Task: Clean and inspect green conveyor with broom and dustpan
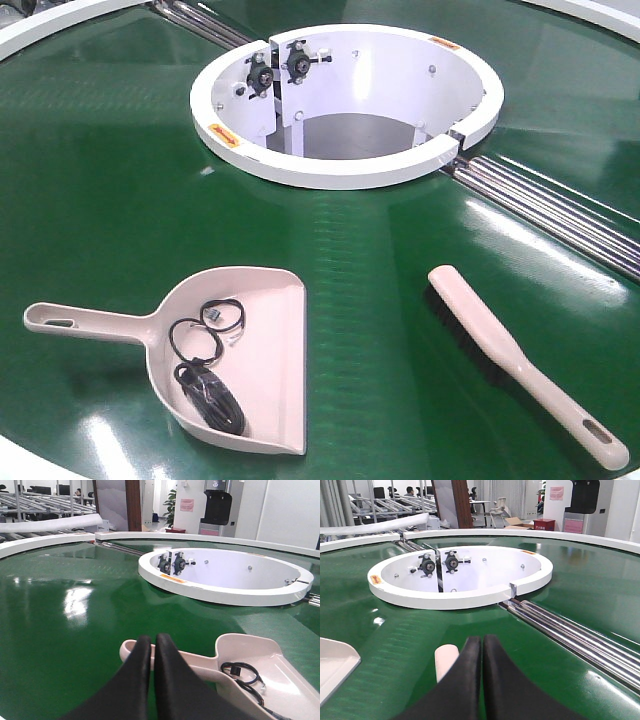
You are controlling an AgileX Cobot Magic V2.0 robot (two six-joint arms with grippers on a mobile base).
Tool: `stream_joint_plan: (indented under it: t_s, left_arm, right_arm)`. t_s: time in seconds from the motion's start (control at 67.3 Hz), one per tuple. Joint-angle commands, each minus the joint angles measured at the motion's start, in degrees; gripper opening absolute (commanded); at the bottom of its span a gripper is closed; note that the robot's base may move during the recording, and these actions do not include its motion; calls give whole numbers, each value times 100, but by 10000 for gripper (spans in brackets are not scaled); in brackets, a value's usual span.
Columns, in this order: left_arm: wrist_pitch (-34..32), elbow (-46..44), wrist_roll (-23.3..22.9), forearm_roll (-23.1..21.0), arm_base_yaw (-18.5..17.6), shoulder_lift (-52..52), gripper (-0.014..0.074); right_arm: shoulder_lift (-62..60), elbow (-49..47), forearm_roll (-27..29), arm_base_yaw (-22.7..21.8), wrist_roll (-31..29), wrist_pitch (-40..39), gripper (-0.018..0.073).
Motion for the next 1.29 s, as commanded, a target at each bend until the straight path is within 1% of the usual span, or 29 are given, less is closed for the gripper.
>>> stream_joint_plan:
  t_s: [0.0,0.624,0.684,0.728,0.773,0.817,0.877,0.921,0.966,1.025,1.144,1.204,1.278]
  left_arm:
    - [-386,174,-65,3,-45,-81,-8]
    - [-386,174,-65,3,-45,-81,-8]
    - [-386,174,-65,3,-45,-81,-8]
    - [-386,174,-65,3,-45,-81,-8]
    - [-386,174,-65,3,-45,-81,-8]
    - [-386,174,-65,3,-45,-81,-8]
    - [-386,174,-65,3,-45,-81,-8]
    - [-386,174,-65,3,-45,-81,-8]
    - [-386,174,-65,3,-45,-81,-8]
    - [-386,174,-65,3,-45,-81,-8]
    - [-386,174,-65,3,-45,-81,-8]
    - [-386,174,-65,3,-45,-81,-8]
    - [-386,174,-65,3,-45,-81,-8]
  right_arm:
    - [52,-161,6,-35,-48,-404,-10]
    - [52,-161,-3,-35,-54,-404,-10]
    - [52,-87,-64,-56,-61,-430,-10]
    - [52,-32,-218,-154,-48,-408,-10]
    - [52,29,-301,-328,88,-402,-10]
    - [52,120,-416,-534,382,-426,-10]
    - [52,282,-755,-762,892,-515,-10]
    - [39,420,-1122,-818,1251,-584,-10]
    - [-67,560,-1355,-806,1431,-666,-10]
    - [-260,733,-1402,-750,1450,-721,-10]
    - [-692,1117,-1397,-550,1275,-747,-10]
    - [-866,1131,-1410,-487,1289,-539,-10]
    - [-853,1131,-1417,-404,1298,-557,-10]
